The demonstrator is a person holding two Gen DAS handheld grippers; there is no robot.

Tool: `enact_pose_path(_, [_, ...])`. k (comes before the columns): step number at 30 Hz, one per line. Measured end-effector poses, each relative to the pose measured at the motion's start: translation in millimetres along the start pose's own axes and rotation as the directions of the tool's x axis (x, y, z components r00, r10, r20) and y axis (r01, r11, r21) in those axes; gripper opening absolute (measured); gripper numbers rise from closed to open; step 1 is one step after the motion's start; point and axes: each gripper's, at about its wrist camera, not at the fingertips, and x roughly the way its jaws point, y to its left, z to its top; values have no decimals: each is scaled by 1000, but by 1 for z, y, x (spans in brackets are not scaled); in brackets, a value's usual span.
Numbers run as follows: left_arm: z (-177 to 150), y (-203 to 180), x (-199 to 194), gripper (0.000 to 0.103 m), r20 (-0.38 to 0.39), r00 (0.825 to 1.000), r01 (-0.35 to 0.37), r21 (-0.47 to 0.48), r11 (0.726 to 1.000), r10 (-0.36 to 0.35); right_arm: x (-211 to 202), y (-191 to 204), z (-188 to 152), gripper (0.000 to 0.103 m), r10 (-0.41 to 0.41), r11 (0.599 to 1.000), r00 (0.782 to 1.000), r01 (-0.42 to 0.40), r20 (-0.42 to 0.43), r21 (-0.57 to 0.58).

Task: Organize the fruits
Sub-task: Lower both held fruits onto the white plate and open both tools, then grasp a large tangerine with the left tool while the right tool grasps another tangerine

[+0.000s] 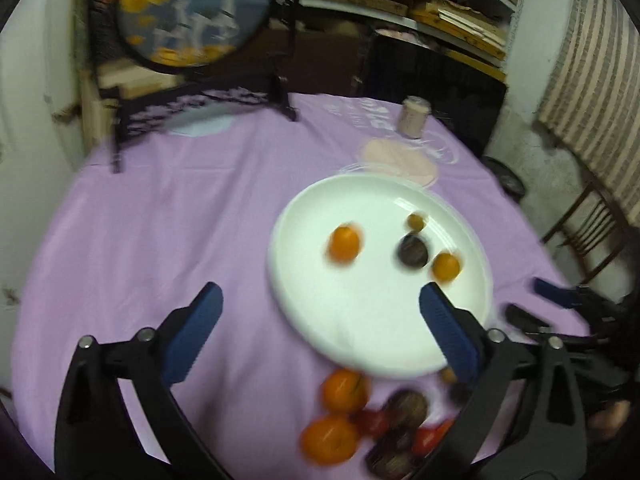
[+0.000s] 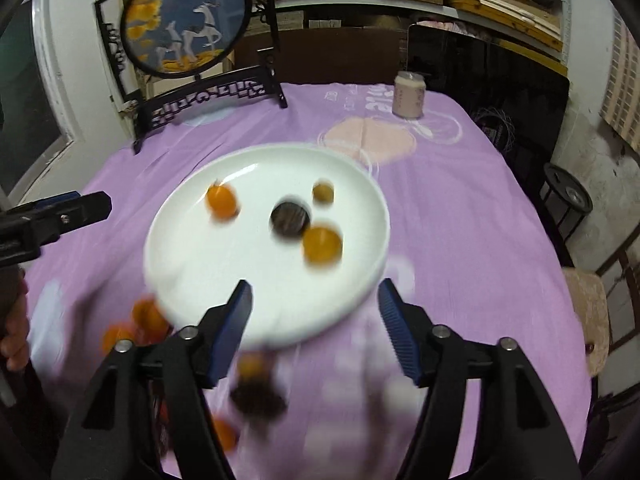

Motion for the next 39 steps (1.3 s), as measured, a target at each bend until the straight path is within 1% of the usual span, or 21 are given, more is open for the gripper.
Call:
enact_pose_path(1, [-12,1,-4,101,1,1000,-22,15,1000,22,-7,0,-13,73,-2,1000,1000,2,-2,10])
enact_pose_path(2, [-30,3,-7,101,-11,999,-51,30,998,51,-12,0,-24,73,-8,1000,1000,8,-8,18])
enact_pose_path(3, [-41,6,-9,101,-25,998,-65,29,998,65,-15,-1,-31,73,-14,1000,1000,15,-16,24])
enact_pose_path(4, [-51,10,-11,101,-41,997,-71,19,997,72,-18,-1,-42,73,-22,999,999,23,-35,30])
enact_pose_path(7, [-79,18,-14,101,-94,994,-54,1,999,54,-19,4,-61,73,-26,999,996,29,-83,32])
enact_pose_path(9, [-89,21,-18,101,-102,994,-49,-6,999,48,-20,11,-70,73,-21,999,994,25,-106,33])
enact_pose_path(13, [-103,26,-29,101,-105,994,-17,-23,1000,15,-24,31,-85,73,85,996,990,-83,-114,18])
enact_pose_path(15, [-109,26,-33,101,-104,994,-23,-14,1000,22,-21,42,-88,73,95,995,989,-97,-111,-11])
enact_pose_path(16, [-111,26,-34,101,-104,994,-25,-10,1000,24,-19,46,-89,72,85,996,991,-88,-106,-28])
enact_pose_path(18, [-118,28,-36,101,-107,994,-26,-11,1000,25,-14,52,-91,69,91,995,990,-96,-111,-40])
enact_pose_path(20, [-125,33,-37,101,-116,993,-23,-21,1000,21,-7,55,-92,50,125,991,984,-130,-128,-29])
enact_pose_path(22, [-128,37,-36,101,-126,992,-21,-31,999,17,2,56,-91,43,141,989,979,-146,-150,-21])
enact_pose_path(24, [-130,39,-33,101,-135,991,-22,-42,999,16,15,58,-88,42,162,986,973,-166,-163,-15])
enact_pose_path(25, [-129,39,-32,101,-135,991,-21,-44,999,15,22,59,-89,40,165,986,972,-169,-170,-8])
enact_pose_path(26, [-128,39,-32,101,-132,991,-24,-43,999,18,23,59,-88,38,161,986,974,-164,-157,-8])
enact_pose_path(28, [-126,37,-28,101,-133,991,-35,-34,999,30,23,62,-86,37,144,988,978,-149,-154,-25])
enact_pose_path(31, [-124,31,-18,101,-148,988,-47,-19,999,43,17,59,-89,37,152,988,975,-156,-163,-12])
enact_pose_path(33, [-122,25,-10,101,-152,987,-51,-1,999,50,9,52,-92,36,111,993,982,-114,-152,-12])
enact_pose_path(34, [-120,22,-7,101,-153,987,-55,10,998,56,7,49,-94,37,103,994,983,-105,-151,-8])
enact_pose_path(39, [-113,3,12,100,-158,985,-60,69,996,70,-4,28,-100,37,96,995,985,-92,-146,39])
